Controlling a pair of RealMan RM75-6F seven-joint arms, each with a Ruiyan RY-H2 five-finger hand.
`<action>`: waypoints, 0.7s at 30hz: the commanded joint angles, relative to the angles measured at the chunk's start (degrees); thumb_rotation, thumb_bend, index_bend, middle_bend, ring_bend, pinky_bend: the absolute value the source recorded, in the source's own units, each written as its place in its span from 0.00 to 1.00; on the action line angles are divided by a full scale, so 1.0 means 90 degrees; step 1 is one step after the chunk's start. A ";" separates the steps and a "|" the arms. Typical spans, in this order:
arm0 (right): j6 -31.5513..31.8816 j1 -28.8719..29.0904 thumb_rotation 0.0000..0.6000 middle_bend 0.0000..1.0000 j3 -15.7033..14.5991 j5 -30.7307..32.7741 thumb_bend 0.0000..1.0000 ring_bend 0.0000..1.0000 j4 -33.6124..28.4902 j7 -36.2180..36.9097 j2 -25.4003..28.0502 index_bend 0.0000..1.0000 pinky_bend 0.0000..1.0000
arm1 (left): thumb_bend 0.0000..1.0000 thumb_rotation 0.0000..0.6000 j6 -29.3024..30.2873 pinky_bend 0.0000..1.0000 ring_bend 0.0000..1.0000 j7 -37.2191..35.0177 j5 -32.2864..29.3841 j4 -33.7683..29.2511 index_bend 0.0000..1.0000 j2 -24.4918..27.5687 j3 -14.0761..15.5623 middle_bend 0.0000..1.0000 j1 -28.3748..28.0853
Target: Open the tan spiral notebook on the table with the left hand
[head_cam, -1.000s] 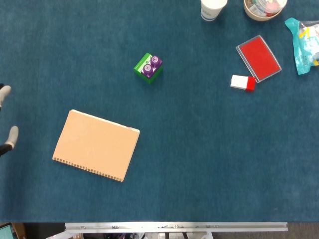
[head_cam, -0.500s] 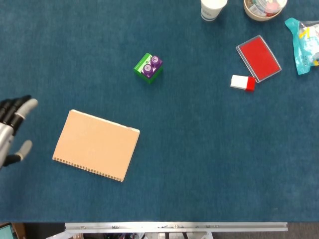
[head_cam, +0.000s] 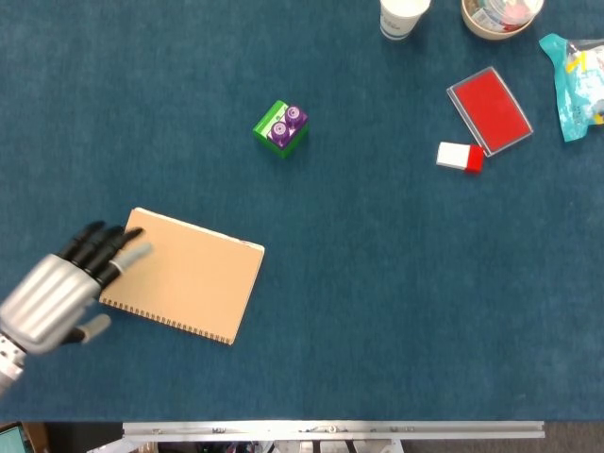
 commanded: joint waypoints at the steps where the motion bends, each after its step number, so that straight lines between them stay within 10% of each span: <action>1: 0.0001 -0.0007 1.00 0.40 -0.0004 0.0010 0.62 0.32 -0.0004 -0.0004 0.0008 0.50 0.42 | 0.20 1.00 -0.0039 0.03 0.00 0.0021 0.0204 0.0174 0.00 -0.0217 0.0123 0.00 -0.0126; 21: 0.0013 -0.0063 1.00 0.40 -0.0037 0.0074 0.62 0.32 0.0133 0.0144 0.0000 0.50 0.42 | 0.20 1.00 -0.0581 0.02 0.00 0.0541 0.0201 0.0448 0.00 -0.1449 0.0328 0.00 -0.0449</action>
